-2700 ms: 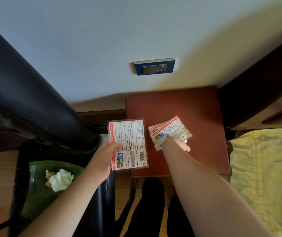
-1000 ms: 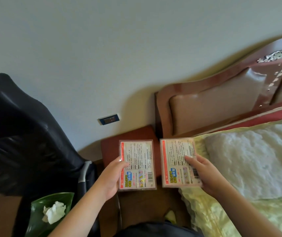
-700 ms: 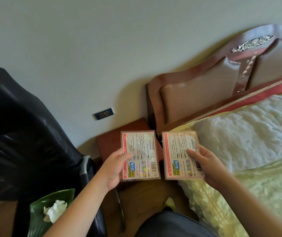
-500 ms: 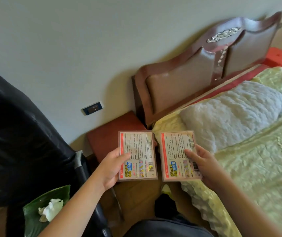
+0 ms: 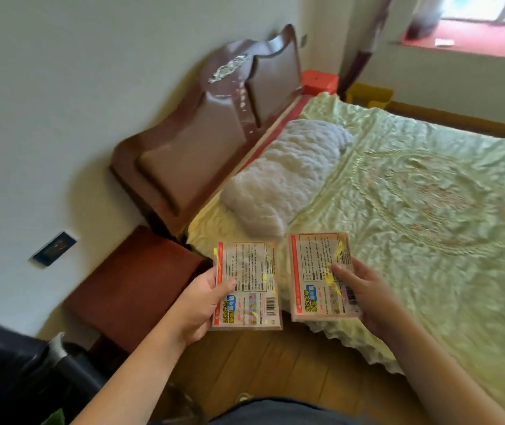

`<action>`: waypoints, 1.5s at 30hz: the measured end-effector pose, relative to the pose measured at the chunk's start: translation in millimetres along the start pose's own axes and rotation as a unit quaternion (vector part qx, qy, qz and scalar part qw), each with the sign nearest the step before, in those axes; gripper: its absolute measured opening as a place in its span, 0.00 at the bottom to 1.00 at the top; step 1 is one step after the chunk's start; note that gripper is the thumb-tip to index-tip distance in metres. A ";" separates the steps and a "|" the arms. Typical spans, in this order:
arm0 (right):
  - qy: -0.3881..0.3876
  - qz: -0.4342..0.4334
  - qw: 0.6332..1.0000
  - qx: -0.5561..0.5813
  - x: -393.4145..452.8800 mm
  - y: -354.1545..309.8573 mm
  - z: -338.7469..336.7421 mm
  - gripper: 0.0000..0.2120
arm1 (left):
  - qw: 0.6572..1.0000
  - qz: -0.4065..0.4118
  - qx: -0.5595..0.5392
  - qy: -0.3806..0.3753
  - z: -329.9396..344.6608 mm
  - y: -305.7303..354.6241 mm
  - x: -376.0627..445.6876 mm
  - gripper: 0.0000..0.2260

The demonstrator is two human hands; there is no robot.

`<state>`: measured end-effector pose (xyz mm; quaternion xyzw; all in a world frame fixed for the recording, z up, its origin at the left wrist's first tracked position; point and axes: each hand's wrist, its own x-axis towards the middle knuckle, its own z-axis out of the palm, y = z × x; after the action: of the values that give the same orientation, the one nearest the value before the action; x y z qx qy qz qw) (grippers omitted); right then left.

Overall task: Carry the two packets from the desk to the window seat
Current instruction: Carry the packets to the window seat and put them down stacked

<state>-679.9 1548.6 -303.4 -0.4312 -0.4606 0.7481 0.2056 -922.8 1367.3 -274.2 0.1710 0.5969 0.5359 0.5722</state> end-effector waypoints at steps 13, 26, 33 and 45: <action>0.186 -0.047 0.971 0.140 -202.0 41.6 -241.3 0.08 | 0.973 -0.069 0.081 -0.205 266.3 -57.4 19.2 0.17; 0.384 -0.094 0.879 0.266 -349.4 78.7 -377.0 0.08 | 0.894 -0.157 0.182 -0.378 501.1 -116.2 30.9 0.20; 0.480 -0.115 0.813 0.308 -382.0 74.7 -425.1 0.08 | 0.835 -0.158 0.247 -0.465 625.1 -130.4 62.1 0.18; 0.621 -0.154 0.674 0.371 -457.5 102.1 -472.0 0.18 | 0.704 -0.201 0.332 -0.595 793.6 -192.4 34.8 0.13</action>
<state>-28.2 1417.5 -279.5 -0.6077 0.0284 0.3756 0.6991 -166.7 1677.4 -270.6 0.5088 0.2913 -0.0379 0.8092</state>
